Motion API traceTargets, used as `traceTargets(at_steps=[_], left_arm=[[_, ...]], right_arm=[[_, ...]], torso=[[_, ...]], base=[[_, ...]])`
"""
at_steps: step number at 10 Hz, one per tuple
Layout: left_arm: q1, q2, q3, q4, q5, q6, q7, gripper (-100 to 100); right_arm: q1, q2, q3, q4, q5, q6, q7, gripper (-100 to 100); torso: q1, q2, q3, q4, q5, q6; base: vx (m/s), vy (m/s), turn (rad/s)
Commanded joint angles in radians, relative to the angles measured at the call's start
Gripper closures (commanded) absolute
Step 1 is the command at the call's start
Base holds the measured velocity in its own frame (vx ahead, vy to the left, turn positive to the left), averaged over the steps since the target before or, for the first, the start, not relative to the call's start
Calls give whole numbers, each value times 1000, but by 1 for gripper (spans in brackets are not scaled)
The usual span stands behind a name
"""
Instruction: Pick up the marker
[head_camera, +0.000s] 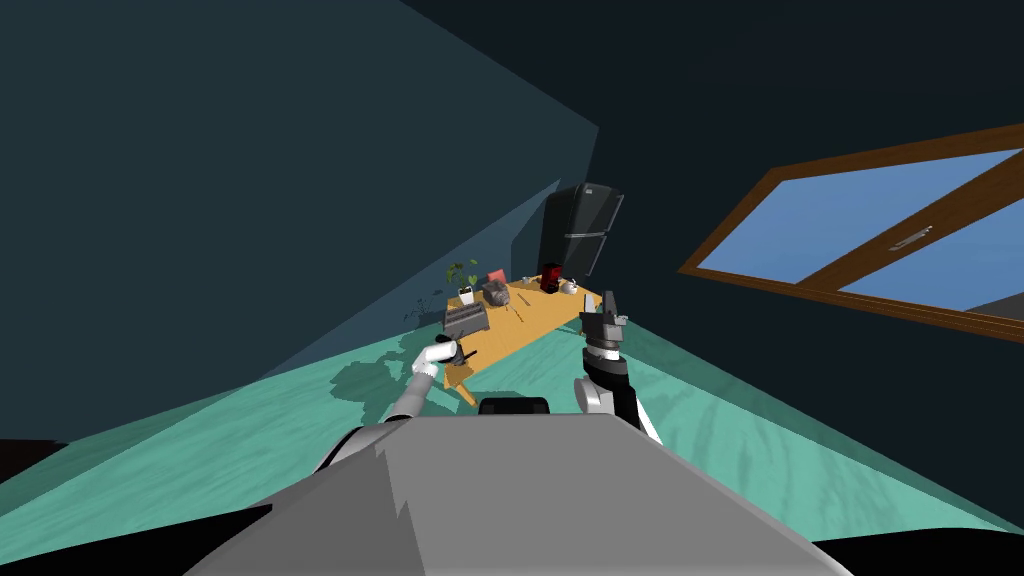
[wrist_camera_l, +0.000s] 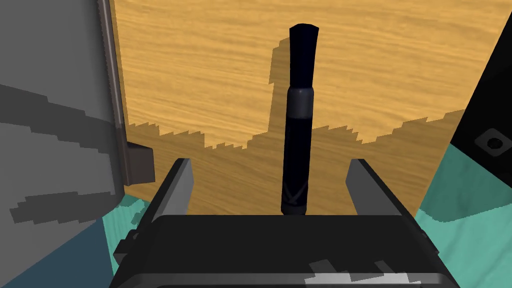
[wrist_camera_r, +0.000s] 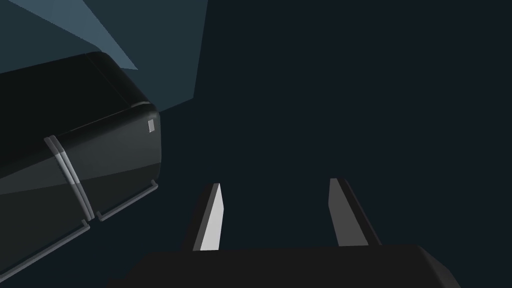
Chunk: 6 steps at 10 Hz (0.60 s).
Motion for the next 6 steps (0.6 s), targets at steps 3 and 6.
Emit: traceTargets(at_steps=[3, 6], left_arm=[[-37, 14, 8, 76, 15, 58, 20, -100], [-52, 20, 10, 106, 20, 69, 25, -100]], right_arm=[[0, 0, 0, 0, 0, 0, 0, 0], [0, 0, 0, 0, 0, 0, 0, 0]], torso=[[1, 1, 0, 0, 0, 0], [0, 1, 0, 0, 0, 0]], base=[[19, -9, -31], [14, -9, -24]])
